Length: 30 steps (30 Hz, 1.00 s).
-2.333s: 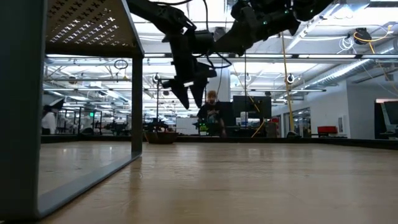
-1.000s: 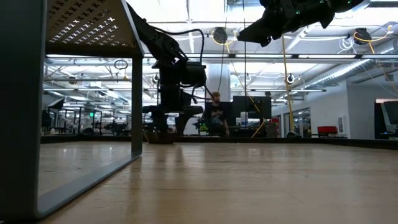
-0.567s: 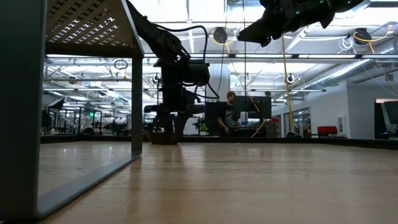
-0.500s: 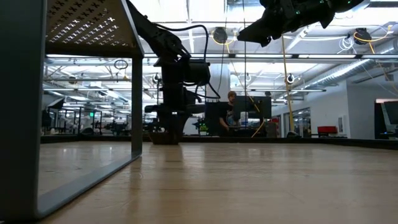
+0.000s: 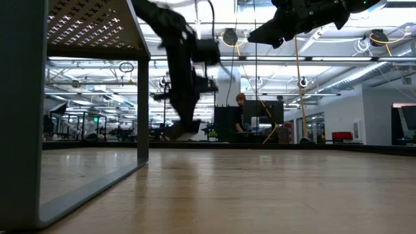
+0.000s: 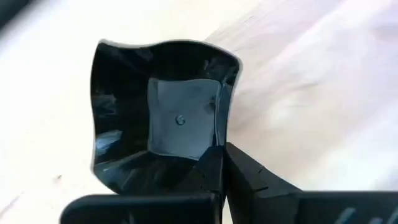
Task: Pick & Place Mini shaped plates
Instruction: Stack the distorted square plate on top of the other distorted square plate on the shelf
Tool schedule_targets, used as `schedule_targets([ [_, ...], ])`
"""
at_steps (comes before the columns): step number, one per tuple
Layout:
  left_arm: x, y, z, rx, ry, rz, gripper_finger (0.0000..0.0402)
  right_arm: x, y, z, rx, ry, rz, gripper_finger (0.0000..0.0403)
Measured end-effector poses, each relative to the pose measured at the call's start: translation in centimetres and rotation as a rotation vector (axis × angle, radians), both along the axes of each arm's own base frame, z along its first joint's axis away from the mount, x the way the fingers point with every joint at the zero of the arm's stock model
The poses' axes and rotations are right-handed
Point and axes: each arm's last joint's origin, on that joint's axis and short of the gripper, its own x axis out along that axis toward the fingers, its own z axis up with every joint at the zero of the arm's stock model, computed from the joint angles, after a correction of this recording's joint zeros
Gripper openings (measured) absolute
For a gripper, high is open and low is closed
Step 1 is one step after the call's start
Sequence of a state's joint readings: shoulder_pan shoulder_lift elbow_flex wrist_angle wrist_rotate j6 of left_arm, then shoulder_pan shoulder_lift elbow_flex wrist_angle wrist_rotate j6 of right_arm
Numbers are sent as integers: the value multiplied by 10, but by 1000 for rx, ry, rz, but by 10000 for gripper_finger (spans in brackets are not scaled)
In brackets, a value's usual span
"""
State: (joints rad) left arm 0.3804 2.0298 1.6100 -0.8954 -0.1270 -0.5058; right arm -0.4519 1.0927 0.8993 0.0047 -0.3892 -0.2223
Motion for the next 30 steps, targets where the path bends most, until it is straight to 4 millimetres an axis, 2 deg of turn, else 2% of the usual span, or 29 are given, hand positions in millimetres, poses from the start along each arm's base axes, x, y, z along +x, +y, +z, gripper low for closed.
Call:
schedule_targets([
  [3, -9, -16, 42, 45, -82, -55, 8, 0, 0, 1, -5, -6, 0, 126],
  [6, -27, -41, 88, 82, -163, -102, 4, 0, 0, 2, -10, -15, -2, 126],
  [11, -75, -97, 157, 99, -291, -205, 4, 0, 0, 2, -15, -21, -3, 126],
  [15, -120, -148, 193, 62, -371, -290, 4, 1, -1, 3, -20, -26, -3, 126],
  [18, -151, -182, 205, -2, -388, -283, 3, 1, -1, 3, -16, -32, -5, 126],
  [21, -172, -212, 208, -96, -379, -261, 2, 1, -1, 3, 0, -34, -11, 126],
  [25, -188, -251, 207, -174, -369, -307, 2, 0, -3, 3, -13, -26, -98, 126],
  [30, -196, -285, 201, -303, -339, -243, 2, 0, -5, 3, -11, -23, -163, 126],
])
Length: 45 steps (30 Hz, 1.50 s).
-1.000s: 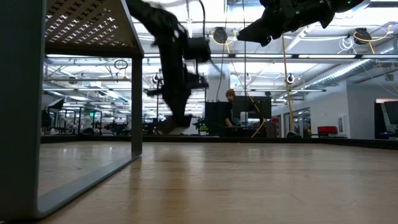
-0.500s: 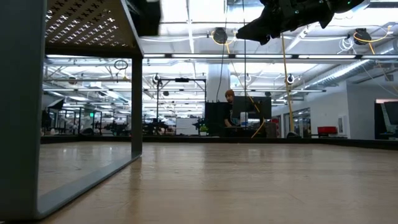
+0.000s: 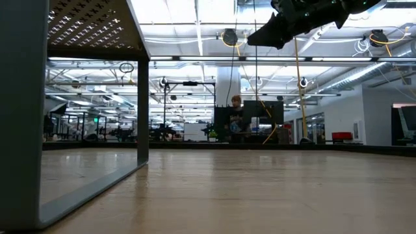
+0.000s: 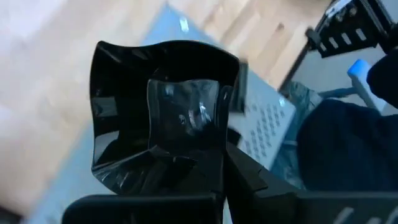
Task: Pick & Place Mini shaped plates
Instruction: Stack the distorted square plate on top of the other distorted square plate on the shelf
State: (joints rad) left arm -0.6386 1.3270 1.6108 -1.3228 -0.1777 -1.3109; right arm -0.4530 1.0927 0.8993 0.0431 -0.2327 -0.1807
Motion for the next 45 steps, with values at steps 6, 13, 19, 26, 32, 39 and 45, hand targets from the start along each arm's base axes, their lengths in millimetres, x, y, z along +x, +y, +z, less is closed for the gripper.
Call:
schedule_targets([
  [6, -2, -32, -9, -62, 32, 2, 1, 0, 0, 1, 25, -19, -3, 126],
  [13, 13, -59, -31, -36, 107, -42, 4, 1, 0, 5, 17, -54, -4, 126],
  [19, 18, -64, -38, -22, 135, -42, 10, 1, 0, 6, 34, -66, -7, 126],
  [26, 18, -63, -36, -22, 114, -29, 19, 3, 4, 5, 37, -58, 11, 126],
  [32, 17, -62, -37, -12, 124, -19, 82, 5, 9, 5, 18, -53, 39, 126],
  [39, 14, -64, -33, -38, 104, -51, 149, 7, 14, 5, 17, -52, 60, 126],
  [45, 0, -48, -5, 86, -168, -135, 179, 8, 18, 11, -7, -110, 81, 126],
])
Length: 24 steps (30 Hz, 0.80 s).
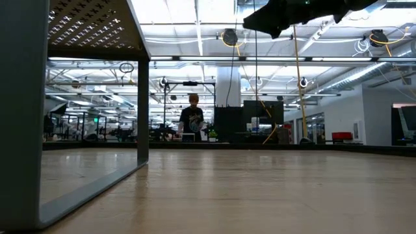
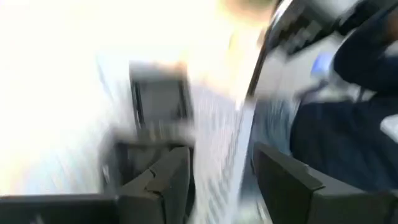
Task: Pick & Place Mini shaped plates
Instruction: Stack the distorted square plate on top of the other distorted square plate on the shelf, then return to Home Position
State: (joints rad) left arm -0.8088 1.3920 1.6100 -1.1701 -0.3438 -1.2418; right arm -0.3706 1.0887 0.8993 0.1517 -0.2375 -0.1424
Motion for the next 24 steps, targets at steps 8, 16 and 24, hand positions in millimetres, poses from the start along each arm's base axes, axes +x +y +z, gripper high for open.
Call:
schedule_targets([
  [8, -63, 80, 76, 368, -581, -112, 198, -37, 14, 26, 41, -89, -6, 126],
  [16, -128, 152, 66, 633, -624, -112, 202, -95, 36, 31, 58, 6, -18, 126],
  [24, -149, 175, -14, 544, -764, 17, 187, -112, 47, -7, 120, -64, 95, 126],
])
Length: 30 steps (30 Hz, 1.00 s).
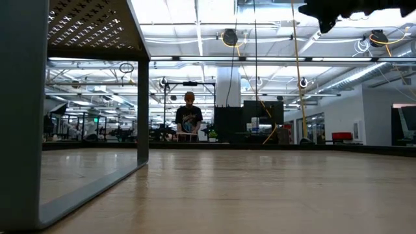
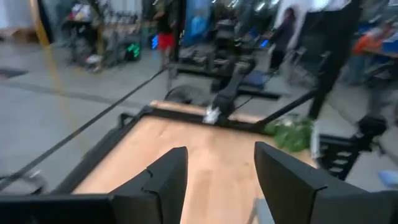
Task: Pick & Place Mini shaped plates
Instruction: Return to Home Position
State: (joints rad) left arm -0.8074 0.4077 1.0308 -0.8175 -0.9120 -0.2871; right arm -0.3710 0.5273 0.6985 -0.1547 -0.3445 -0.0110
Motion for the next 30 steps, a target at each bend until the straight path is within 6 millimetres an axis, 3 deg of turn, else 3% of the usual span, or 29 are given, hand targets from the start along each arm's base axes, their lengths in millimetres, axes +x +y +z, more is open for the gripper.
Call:
schedule_targets([
  [4, 6, -7, -56, 34, -84, -35, 189, -5, 2, -18, 32, -67, -4, 126],
  [10, 12, -17, -116, 37, -215, -141, 203, -10, 7, -44, 122, -95, 105, 126],
  [18, 23, -30, -142, 62, -183, -241, 205, -17, 11, -65, 131, -162, 152, 126],
  [26, 31, -37, -162, -8, -173, -277, 189, -20, 14, -114, 147, -341, 250, 126],
  [30, 36, -43, -178, -5, -176, -319, 187, -23, 15, -108, 120, -416, 266, 126],
])
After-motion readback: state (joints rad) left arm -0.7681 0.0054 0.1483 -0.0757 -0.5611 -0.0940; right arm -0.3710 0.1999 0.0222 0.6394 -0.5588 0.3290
